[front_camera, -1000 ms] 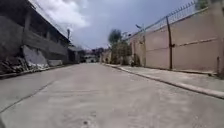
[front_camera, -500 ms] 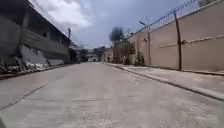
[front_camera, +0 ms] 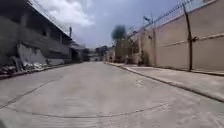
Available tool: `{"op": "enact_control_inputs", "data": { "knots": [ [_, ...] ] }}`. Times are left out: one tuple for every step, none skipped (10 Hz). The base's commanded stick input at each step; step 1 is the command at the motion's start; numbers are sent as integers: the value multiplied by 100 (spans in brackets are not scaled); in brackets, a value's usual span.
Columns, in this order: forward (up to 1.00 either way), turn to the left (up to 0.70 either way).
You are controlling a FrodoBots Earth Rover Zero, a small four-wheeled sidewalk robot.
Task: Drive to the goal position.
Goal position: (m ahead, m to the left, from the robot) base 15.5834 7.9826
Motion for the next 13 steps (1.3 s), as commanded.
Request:
{"op": "enact_control_inputs", "data": {
  "knots": [
    [100,0],
    [100,0],
    [100,0],
    [100,0],
    [100,0],
    [100,0],
    [100,0],
    [100,0],
    [100,0],
    [100,0],
    [100,0],
    [100,0],
    [100,0]
  ]
}}
